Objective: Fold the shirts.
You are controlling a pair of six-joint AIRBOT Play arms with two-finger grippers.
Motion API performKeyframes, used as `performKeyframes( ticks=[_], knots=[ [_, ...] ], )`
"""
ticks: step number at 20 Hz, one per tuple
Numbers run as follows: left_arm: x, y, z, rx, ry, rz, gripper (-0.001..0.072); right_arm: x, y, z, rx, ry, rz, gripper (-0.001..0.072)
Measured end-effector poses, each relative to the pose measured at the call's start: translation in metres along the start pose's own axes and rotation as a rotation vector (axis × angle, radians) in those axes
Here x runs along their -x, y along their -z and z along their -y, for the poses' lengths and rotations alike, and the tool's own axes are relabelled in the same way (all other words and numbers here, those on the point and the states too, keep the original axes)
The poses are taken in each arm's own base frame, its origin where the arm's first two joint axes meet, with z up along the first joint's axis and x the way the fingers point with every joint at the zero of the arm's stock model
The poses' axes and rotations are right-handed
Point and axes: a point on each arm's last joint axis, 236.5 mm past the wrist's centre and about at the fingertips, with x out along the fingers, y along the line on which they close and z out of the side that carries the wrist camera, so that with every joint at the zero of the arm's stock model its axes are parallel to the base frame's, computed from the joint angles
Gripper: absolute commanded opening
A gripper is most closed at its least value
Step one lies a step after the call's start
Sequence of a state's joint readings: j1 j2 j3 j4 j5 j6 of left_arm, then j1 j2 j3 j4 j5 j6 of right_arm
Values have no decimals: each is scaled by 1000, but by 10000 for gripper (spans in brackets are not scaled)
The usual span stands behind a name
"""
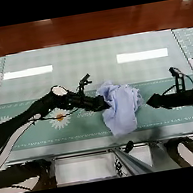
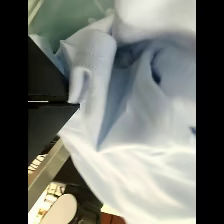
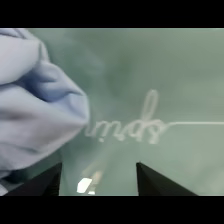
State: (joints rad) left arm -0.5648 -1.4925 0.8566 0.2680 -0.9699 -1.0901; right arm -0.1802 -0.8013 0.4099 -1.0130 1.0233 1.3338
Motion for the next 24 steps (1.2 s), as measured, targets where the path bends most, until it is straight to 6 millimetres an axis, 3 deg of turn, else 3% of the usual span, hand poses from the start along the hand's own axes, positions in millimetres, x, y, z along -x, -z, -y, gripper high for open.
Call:
performKeyframes(
  ticks=[3,7,8,11,16,18,20,22,24],
  knots=[
    [3,9,9,-15,23,-34,17,-23,4,-19,-83,-143,10,549],
    [5,15,14,-8,36,-59,18,-39,-12,-41,-180,-302,58,501],
    [5,16,15,-7,37,-61,17,-43,-15,-41,-209,-318,63,358],
    [5,16,15,-5,37,-59,17,-56,-19,-37,-293,-337,61,27],
    [17,3,25,-36,37,3,16,-60,-28,-35,-294,-341,92,27],
    [36,-12,41,-75,46,84,16,-42,-42,-50,-219,-382,139,27],
    [69,-29,68,-132,71,189,16,-7,-64,-80,-101,-452,214,27],
    [113,-44,103,-205,102,317,16,42,-82,-110,49,-489,294,26],
    [172,-50,152,-316,144,466,16,99,-95,-128,194,-438,388,26]
  ],
)
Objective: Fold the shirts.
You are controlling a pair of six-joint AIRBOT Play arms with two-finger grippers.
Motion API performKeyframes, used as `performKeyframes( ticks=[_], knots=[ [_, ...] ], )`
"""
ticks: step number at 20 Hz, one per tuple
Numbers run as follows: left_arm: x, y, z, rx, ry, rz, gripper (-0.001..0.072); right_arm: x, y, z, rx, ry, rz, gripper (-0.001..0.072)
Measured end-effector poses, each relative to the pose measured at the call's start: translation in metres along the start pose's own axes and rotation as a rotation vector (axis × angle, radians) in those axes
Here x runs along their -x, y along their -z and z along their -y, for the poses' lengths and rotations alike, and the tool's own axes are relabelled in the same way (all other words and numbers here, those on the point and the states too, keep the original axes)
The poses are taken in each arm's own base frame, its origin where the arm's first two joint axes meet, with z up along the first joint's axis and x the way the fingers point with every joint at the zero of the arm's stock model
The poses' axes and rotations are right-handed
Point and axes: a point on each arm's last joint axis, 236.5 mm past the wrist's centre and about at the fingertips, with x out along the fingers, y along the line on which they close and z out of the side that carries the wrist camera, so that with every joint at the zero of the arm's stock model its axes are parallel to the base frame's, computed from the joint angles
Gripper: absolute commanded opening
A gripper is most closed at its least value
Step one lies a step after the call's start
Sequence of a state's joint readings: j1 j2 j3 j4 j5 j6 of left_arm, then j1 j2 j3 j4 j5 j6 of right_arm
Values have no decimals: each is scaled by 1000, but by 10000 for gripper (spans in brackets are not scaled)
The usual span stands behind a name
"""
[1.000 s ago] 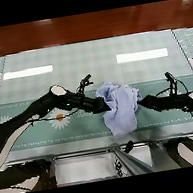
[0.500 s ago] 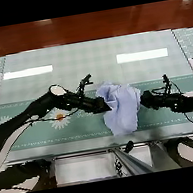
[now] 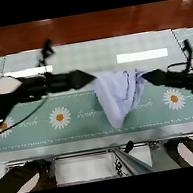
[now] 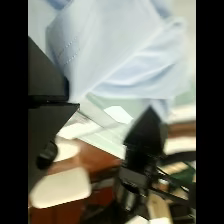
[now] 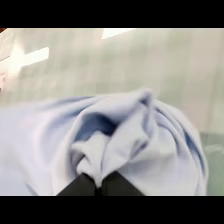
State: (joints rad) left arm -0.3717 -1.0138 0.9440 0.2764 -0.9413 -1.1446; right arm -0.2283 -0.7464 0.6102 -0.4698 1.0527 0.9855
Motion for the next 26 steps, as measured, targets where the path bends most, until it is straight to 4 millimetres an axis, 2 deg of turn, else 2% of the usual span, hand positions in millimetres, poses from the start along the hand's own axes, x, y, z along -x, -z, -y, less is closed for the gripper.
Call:
performKeyframes(
  ticks=[3,6,10,12,14,16,17,19,21,24,26],
  knots=[
    [66,-49,75,-173,47,221,16,61,-50,-38,210,140,115,26],
    [132,-76,148,-330,78,432,16,125,-96,-90,380,248,272,26],
    [200,-82,229,-546,75,625,16,201,-135,-166,531,308,495,27],
    [223,-78,260,-659,45,688,16,234,-144,-199,592,332,588,26],
    [243,-74,282,-762,-19,740,16,262,-146,-217,632,385,646,27],
    [258,-73,286,-822,-129,766,16,281,-140,-219,650,464,648,26],
    [265,-75,279,-827,-205,768,16,286,-136,-215,648,502,631,26],
    [275,-79,249,-798,-375,742,16,286,-125,-198,612,561,553,27],
    [280,-80,211,-741,-531,675,16,271,-112,-173,544,584,413,27],
    [280,-84,157,-641,-688,570,17,228,-92,-135,416,536,143,27],
    [273,-89,119,-575,-755,494,17,198,-86,-107,327,499,-8,27]
  ],
)
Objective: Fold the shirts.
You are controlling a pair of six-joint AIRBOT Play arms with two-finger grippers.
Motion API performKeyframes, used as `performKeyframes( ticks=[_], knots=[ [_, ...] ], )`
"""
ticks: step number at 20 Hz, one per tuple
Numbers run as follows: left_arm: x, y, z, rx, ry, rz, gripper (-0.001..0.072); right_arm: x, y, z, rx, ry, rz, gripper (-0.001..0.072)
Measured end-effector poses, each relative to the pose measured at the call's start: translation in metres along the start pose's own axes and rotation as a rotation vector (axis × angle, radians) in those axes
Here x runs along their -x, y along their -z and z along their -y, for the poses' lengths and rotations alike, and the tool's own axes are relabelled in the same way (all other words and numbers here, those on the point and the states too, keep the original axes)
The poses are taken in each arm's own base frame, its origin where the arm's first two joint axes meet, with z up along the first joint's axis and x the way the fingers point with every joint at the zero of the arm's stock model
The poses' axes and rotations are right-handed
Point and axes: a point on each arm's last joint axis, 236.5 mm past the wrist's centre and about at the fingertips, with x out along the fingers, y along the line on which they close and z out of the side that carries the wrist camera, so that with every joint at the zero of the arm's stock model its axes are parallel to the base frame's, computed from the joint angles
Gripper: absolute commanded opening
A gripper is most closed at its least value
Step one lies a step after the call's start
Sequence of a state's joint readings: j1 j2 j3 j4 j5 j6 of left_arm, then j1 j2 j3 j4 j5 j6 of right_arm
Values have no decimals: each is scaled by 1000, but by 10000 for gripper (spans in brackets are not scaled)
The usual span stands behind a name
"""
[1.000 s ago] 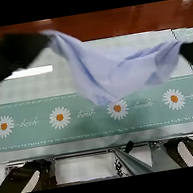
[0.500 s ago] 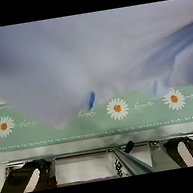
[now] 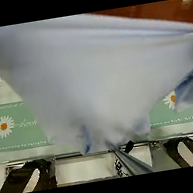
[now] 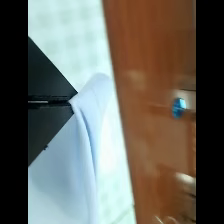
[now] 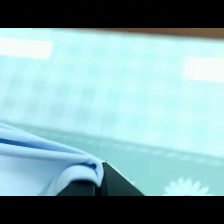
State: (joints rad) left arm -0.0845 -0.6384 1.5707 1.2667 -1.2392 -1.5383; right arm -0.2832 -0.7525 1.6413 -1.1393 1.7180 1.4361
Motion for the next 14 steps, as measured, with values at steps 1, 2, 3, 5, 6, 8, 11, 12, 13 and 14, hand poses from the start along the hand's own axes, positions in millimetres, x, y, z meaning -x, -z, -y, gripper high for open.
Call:
performKeyframes(
  ticks=[1,2,3,5,6,8,11,12,13,14],
  knots=[
    [-16,11,-9,10,-18,-53,17,-21,5,7,-33,-22,-71,27],
    [-32,24,-16,20,-29,-110,17,-42,10,16,-65,-36,-138,26],
    [-52,38,-25,33,-39,-171,18,-65,15,27,-101,-43,-206,27],
    [-91,71,-41,59,-56,-295,17,-110,25,46,-166,-57,-312,27],
    [-112,88,-49,75,-62,-351,17,-132,28,55,-188,-60,-352,27],
    [-155,120,-63,114,-68,-437,17,-177,36,70,-210,-50,-424,27],
    [-216,172,-76,189,-50,-553,18,-244,44,87,-196,-18,-472,27],
    [-232,190,-76,217,-40,-596,18,-267,47,88,-187,-14,-481,27],
    [-249,209,-75,247,-25,-635,17,-288,51,87,-180,-14,-494,27],
    [-262,230,-72,272,-10,-686,17,-307,54,85,-172,-15,-499,27]
  ],
)
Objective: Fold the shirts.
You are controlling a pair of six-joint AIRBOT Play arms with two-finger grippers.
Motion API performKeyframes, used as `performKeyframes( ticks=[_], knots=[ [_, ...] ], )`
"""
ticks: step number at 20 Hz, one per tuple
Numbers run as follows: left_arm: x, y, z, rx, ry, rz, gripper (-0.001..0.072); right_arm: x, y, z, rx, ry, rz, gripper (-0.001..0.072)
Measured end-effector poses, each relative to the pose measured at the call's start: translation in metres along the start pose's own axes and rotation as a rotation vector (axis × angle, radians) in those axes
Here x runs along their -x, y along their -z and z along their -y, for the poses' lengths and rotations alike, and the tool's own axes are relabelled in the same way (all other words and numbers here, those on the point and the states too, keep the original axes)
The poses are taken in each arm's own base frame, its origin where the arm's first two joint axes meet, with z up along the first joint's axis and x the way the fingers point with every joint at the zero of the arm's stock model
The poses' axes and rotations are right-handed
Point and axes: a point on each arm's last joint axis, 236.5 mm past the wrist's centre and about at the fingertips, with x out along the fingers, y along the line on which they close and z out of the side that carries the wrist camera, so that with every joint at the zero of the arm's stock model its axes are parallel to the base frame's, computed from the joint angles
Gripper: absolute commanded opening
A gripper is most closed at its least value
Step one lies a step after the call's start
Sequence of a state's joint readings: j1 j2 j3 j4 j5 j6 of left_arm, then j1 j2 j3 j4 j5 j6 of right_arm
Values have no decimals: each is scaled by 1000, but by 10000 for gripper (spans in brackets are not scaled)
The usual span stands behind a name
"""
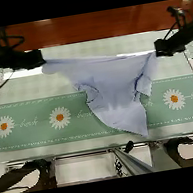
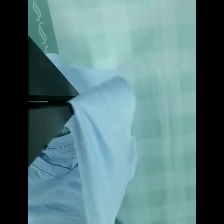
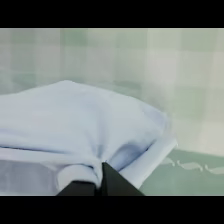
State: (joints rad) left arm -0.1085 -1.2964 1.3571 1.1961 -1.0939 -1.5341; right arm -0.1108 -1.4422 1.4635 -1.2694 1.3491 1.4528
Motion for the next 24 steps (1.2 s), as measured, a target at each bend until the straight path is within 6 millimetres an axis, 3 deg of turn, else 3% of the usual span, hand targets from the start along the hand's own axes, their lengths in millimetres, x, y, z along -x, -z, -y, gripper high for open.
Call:
performKeyframes(
  ticks=[4,7,8,10,12,15,16,19,24],
  knots=[
    [-75,36,5,41,42,-172,16,-61,-4,-2,15,9,-62,27],
    [-94,50,10,51,58,-226,19,-81,-1,1,21,22,-88,27],
    [-93,48,10,52,60,-219,97,-83,0,3,25,31,-98,27],
    [-81,38,7,60,55,-184,578,-86,6,7,40,49,-127,27],
    [-62,30,-11,89,3,-152,617,-87,14,12,61,66,-161,27],
    [-28,40,-41,118,-93,-181,571,-86,23,16,77,83,-202,27],
    [-18,52,-47,123,-115,-211,525,-86,25,17,79,84,-212,27],
    [-8,110,-38,145,-98,-341,526,-85,28,18,84,88,-228,27],
    [-37,235,38,192,111,-503,530,-85,32,18,86,87,-242,27]
  ],
)
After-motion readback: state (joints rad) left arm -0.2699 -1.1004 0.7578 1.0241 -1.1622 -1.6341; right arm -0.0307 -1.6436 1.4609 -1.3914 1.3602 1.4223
